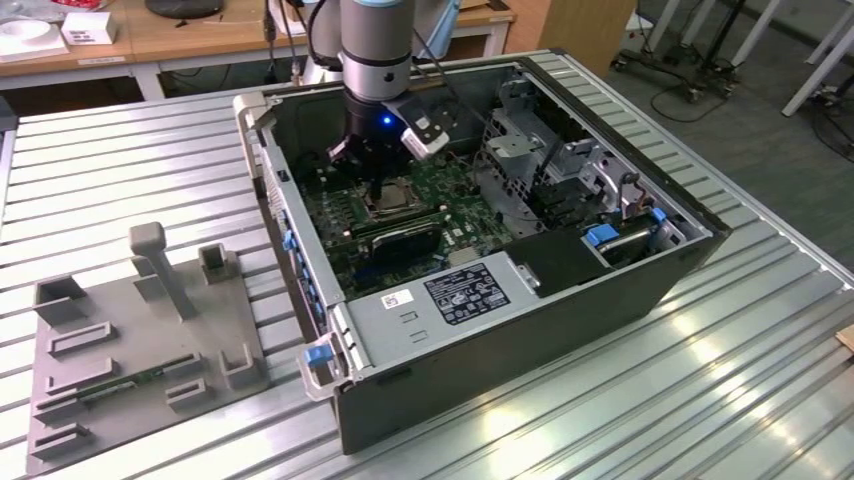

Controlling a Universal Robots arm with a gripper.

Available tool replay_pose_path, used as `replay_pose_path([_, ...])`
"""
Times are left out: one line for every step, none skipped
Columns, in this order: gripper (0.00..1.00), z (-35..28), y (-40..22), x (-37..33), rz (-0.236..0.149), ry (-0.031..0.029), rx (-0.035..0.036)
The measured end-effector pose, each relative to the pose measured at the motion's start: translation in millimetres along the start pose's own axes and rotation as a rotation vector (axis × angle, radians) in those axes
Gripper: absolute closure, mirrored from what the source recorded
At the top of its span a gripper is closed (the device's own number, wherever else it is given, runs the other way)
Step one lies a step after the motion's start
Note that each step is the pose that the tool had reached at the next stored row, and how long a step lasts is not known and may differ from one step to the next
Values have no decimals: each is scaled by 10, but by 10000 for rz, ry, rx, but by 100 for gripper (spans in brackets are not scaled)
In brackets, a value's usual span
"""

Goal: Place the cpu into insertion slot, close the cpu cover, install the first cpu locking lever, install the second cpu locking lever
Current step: 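Close the cpu cover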

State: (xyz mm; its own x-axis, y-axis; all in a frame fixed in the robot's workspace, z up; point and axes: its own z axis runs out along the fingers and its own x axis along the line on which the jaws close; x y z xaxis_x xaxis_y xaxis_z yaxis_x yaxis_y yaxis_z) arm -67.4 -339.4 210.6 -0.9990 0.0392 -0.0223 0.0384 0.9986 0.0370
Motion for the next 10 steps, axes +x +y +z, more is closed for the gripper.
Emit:
replay_pose_path([89,0,0,0,0,1,0])
replay_pose_path([89,0,0,0,0,0,0])
replay_pose_path([89,3,0,4,2,-2,-2])
replay_pose_path([89,8,0,9,2,-2,-3])
replay_pose_path([89,15,0,12,0,-2,-3])
replay_pose_path([89,27,-1,13,0,-2,-3])
replay_pose_path([89,39,-2,13,-1,-1,-2])
replay_pose_path([89,54,-2,14,-1,-1,-2])
replay_pose_path([89,68,-3,16,0,-1,-2])
replay_pose_path([89,80,-3,16,0,-1,-2])
